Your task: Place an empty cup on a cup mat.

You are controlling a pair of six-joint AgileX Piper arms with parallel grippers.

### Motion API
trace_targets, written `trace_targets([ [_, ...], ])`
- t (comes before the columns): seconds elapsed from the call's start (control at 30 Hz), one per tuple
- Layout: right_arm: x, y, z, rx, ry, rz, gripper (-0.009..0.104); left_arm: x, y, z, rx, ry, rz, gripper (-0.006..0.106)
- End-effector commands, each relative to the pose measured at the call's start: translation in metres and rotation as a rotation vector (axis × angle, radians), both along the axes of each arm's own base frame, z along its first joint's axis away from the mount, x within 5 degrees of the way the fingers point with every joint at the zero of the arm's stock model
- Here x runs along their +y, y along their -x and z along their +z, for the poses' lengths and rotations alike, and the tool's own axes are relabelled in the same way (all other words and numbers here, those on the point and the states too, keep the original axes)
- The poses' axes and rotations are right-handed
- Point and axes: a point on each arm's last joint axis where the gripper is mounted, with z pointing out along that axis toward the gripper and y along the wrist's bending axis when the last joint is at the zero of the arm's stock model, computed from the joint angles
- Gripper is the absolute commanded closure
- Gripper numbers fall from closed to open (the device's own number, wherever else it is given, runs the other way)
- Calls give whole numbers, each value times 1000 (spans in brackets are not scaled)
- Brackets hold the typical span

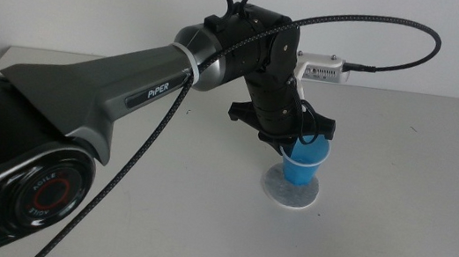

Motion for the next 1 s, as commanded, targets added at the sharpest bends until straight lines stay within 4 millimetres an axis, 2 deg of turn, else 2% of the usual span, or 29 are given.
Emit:
trace_targets([
  [0.0, 0, 2, 11, -108, 23, 2, 1, -1, 3, 36, -71, 73, 11, 100],
  [0.27, 0, 2, 11, -108, 23, 2, 1, -7, -1, 13, -48, 45, 7, 100],
  [0.33, 0, 2, 11, -108, 23, 2, 1, -7, 0, 12, -42, 38, 2, 97],
  [0.43, 0, 2, 11, -108, 23, 2, 1, -6, -1, 12, -50, 33, 1, 76],
  [0.6, 0, 2, 11, -108, 23, 2, 1, -6, 0, 15, -57, 28, -17, 31],
  [0.77, 0, 2, 11, -108, 23, 2, 1, -1, 6, 37, -100, 30, -66, -2],
  [0.8, 0, 2, 11, -108, 23, 2, 1, 0, 7, 43, -116, 33, -80, -5],
  [0.97, 0, 2, 11, -108, 23, 2, 1, 8, 20, 86, -195, 84, -114, -5],
])
